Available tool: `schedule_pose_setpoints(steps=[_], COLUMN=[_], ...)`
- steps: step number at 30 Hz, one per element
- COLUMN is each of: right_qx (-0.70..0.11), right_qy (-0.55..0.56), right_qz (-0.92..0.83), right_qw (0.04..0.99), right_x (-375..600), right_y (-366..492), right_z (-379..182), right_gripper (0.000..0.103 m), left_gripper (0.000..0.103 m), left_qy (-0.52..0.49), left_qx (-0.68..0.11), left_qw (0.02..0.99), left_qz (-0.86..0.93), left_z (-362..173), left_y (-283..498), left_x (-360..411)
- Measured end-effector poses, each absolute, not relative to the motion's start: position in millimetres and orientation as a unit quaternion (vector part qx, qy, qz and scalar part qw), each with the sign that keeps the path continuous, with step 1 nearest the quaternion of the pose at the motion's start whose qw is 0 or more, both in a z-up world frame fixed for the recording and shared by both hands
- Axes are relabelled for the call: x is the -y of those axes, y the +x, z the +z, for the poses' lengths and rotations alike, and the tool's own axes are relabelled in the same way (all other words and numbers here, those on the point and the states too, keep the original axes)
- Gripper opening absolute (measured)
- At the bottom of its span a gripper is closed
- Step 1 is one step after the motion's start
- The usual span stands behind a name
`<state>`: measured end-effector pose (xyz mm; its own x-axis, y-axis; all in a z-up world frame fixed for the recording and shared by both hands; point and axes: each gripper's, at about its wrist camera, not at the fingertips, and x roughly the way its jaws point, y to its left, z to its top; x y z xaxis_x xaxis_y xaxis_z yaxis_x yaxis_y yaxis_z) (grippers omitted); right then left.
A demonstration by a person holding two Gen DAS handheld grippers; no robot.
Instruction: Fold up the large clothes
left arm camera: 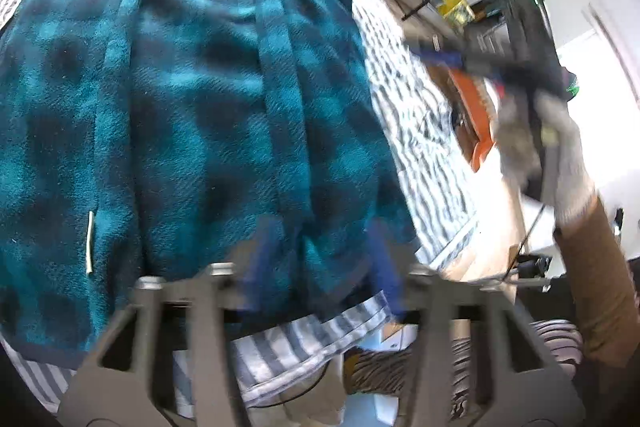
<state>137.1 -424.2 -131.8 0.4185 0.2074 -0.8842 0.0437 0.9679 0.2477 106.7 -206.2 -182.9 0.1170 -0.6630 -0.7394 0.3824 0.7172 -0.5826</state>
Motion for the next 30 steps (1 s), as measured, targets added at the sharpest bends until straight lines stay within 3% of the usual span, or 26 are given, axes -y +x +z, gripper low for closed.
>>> schedule_pose_setpoints(steps=[8,14,15,17,18,19,24,29,30], right_qx=[-0.583,-0.555,-0.551,-0.551,-0.553,-0.554,-0.541,-0.518,-0.521], right_qy=[0.161,0.183,0.187,0.194,0.193,0.188,0.145,0.107,0.094], right_qz=[0.099,0.099,0.103,0.103,0.1,0.098,0.079,0.087,0.087], right_qw=[0.79,0.805,0.807,0.805,0.805,0.805,0.824,0.844,0.844], right_x=[377,367,370,368,367,364,351,332,327], right_y=[48,-6,-10,-23,-25,-28,-36,-36,-32], right_z=[-168,-177,-178,-183,-184,-187,-188,-177,-178], right_gripper=[0.032,0.033,0.035,0.042,0.044,0.045,0.045,0.044,0.039], left_gripper=[0.055,0.055,0.053,0.029,0.011,0.004,0.0,0.0,0.0], left_qy=[-0.083,0.031,0.066,0.094,0.099,0.103,0.038,0.003,-0.002], left_qx=[-0.572,-0.496,-0.48,-0.479,-0.486,-0.488,-0.51,-0.485,-0.485], left_qw=[0.735,0.771,0.783,0.783,0.781,0.782,0.778,0.801,0.803], left_qz=[-0.355,-0.398,-0.391,-0.385,-0.378,-0.373,-0.364,-0.351,-0.347], left_z=[-187,-156,-156,-163,-170,-176,-180,-163,-162], left_y=[96,45,38,34,37,41,54,51,50], left_x=[222,231,237,246,250,253,232,203,200])
